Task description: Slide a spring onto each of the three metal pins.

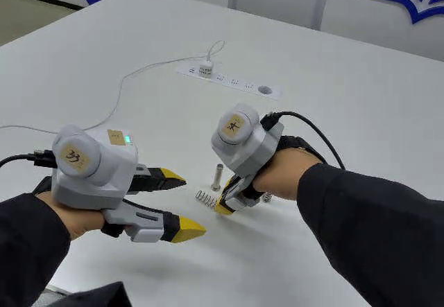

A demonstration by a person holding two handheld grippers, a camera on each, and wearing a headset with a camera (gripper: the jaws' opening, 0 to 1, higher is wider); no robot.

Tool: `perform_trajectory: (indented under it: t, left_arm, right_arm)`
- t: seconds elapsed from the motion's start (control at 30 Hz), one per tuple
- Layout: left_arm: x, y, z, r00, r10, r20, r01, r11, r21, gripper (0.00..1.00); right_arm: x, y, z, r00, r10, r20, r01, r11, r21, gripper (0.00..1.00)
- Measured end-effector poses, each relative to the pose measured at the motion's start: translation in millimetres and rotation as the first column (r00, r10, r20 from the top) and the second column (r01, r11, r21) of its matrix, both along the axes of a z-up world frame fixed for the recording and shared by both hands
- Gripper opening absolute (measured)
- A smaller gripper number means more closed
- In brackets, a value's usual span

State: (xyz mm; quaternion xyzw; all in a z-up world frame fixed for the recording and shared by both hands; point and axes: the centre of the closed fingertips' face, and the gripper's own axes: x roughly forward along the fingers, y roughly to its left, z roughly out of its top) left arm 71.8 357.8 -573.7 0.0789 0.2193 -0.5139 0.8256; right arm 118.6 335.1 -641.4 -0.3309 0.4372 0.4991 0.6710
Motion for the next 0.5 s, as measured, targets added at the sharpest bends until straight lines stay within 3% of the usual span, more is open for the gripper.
perform_trajectory:
  t: [0.23, 0.5]
  left_arm:
    - [0.2, 0.4, -1.1, 1.000, 0.001, -0.003, -0.001, 1.000, 0.003, 0.55]
    - [-0.1, 0.2, -1.2, 1.000, -0.001, 0.000, 0.001, 1.000, 0.008, 0.55]
  right_arm:
    - [-0.9, -1.1, -7.7, 1.000, 0.000, -0.010, 0.000, 1.000, -0.017, 0.12]
    - [-8.1, -5.2, 0.2, 0.999, 0.036, -0.005, -0.036, 0.999, -0.020, 0.12]
